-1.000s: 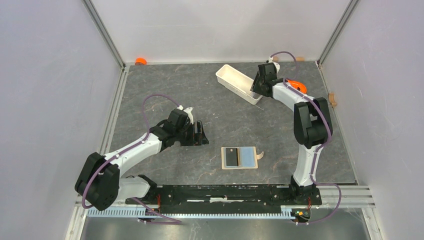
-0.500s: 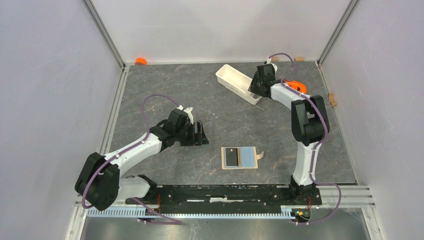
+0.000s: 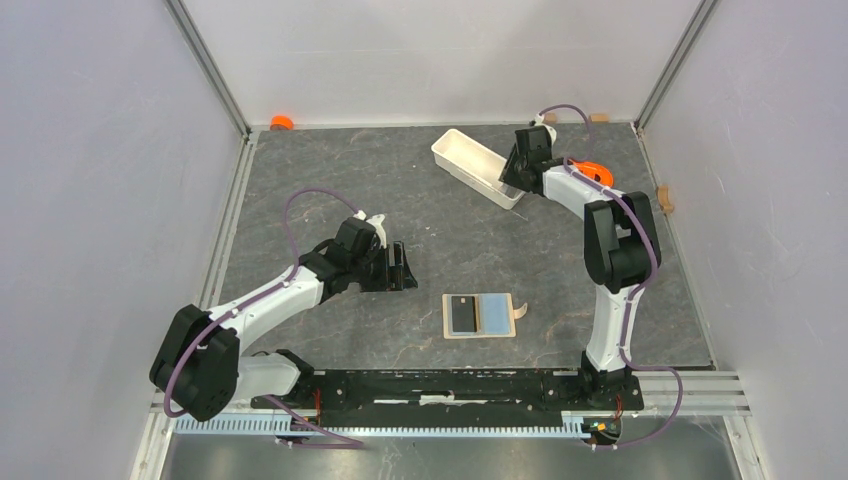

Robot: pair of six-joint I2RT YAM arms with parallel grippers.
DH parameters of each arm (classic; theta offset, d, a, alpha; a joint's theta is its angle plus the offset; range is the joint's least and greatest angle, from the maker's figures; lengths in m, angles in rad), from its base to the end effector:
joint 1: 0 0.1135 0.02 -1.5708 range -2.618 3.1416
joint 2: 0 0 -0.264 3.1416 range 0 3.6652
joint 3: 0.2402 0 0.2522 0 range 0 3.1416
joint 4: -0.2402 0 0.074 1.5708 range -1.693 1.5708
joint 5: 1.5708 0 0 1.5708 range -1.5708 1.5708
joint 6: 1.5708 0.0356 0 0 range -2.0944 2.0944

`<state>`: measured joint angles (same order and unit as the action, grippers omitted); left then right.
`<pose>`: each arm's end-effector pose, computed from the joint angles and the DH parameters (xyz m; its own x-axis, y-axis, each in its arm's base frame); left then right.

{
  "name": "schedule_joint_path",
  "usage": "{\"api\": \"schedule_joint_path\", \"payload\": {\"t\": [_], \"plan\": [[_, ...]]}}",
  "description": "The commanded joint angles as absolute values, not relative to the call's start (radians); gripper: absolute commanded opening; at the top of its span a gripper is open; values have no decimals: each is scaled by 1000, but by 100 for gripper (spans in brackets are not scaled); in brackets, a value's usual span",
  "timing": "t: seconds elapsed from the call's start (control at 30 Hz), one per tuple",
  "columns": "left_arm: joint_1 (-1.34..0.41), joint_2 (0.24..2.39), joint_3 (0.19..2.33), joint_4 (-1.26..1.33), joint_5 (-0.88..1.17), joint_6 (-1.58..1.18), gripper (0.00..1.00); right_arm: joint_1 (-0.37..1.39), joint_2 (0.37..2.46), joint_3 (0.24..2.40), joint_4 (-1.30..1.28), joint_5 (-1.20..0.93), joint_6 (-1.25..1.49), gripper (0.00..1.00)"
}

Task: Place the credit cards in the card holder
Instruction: Pick up the credit card from the storage box.

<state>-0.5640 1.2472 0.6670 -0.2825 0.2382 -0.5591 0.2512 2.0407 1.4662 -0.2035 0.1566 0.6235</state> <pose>0.2021 -0.1378 0.1972 -0.8885 -0.0479 -0.4563 0.2098 0.8420 -0.4969 0.4426 0.1079 0.1895 -0.6324 0.4331 -0.6422 0.2850 0.9010 0.3270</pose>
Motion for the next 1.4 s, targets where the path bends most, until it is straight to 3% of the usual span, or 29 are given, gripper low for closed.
{"api": "schedule_joint_path", "payload": {"t": [0.0, 0.67, 0.93, 1.37], "plan": [[-558, 1231, 667, -275, 249, -530, 79, 245, 1980, 1483, -182, 155, 627, 39], [-557, 1213, 658, -279, 245, -531, 79, 237, 1944, 1454, -207, 173, 621, 5], [-558, 1197, 652, -282, 238, -532, 80, 232, 1970, 1446, -239, 183, 601, 0], [-557, 1198, 653, -283, 238, -531, 79, 233, 2025, 1511, -328, 285, 544, 1]]}}
